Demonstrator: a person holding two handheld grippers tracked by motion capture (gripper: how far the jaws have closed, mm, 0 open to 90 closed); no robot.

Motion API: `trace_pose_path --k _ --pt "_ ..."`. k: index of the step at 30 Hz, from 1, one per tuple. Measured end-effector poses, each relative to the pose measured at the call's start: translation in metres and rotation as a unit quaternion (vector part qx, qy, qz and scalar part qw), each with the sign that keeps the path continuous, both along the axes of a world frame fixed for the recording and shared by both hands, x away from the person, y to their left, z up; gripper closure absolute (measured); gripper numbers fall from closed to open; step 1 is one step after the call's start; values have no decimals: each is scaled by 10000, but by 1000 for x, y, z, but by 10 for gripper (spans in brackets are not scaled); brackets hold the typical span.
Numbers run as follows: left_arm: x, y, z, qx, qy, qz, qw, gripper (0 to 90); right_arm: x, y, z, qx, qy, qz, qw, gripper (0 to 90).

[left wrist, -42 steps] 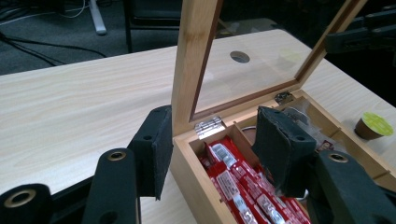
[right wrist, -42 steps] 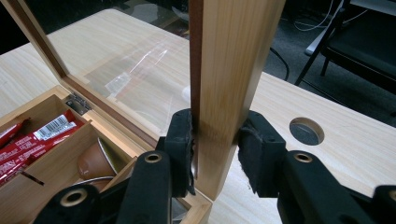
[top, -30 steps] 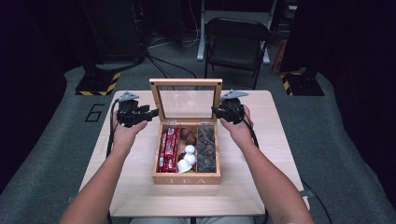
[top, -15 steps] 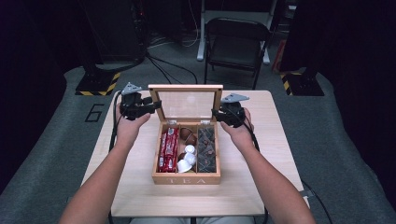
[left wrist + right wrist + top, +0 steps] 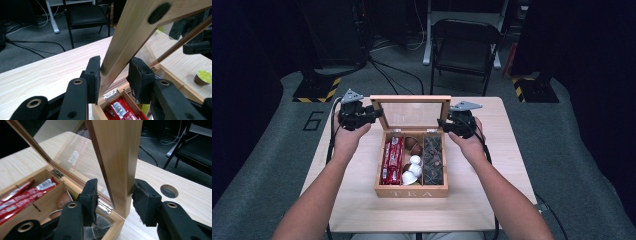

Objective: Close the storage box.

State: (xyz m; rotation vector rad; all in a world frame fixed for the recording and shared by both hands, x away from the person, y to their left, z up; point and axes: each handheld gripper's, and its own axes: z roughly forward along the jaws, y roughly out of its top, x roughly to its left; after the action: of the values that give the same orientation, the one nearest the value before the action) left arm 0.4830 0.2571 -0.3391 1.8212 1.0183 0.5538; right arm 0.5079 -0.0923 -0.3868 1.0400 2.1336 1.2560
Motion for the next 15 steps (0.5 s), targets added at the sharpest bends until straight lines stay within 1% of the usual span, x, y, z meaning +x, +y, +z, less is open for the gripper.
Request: trace_pose_path --k 1,2,4,5,6,7,9,14,15 --pt "-1 0 0 8 -3 -16 10000 621 -1 0 1 27 -4 5 10000 550" --pt "-2 1 0 8 11 -33 10000 620 -2 0 2 61 40 -24 10000 550" --pt "-5 1 0 -37 63 -48 10000 614 -5 -1 4 85 9 -11 10000 546" --pt "-6 2 1 -78 55 -55 9999 611 -7 -1 6 108 25 -25 9999 543" --pt "-8 3 2 -115 35 -65 9999 607 -8 -2 7 102 -17 20 9999 543" --pt "-10 3 3 -128 16 -82 9999 605 -9 -2 9 149 -18 22 9999 543" --pt "-13 3 5 -126 -24 -97 9999 601 -13 -3 12 224 -3 45 9997 542" --pt "-23 4 12 -125 -77 -173 9997 598 -19 -7 22 266 -94 159 9995 542" --pt "-25 4 13 -140 -73 -172 9997 597 -20 -7 23 285 -74 155 9994 542"
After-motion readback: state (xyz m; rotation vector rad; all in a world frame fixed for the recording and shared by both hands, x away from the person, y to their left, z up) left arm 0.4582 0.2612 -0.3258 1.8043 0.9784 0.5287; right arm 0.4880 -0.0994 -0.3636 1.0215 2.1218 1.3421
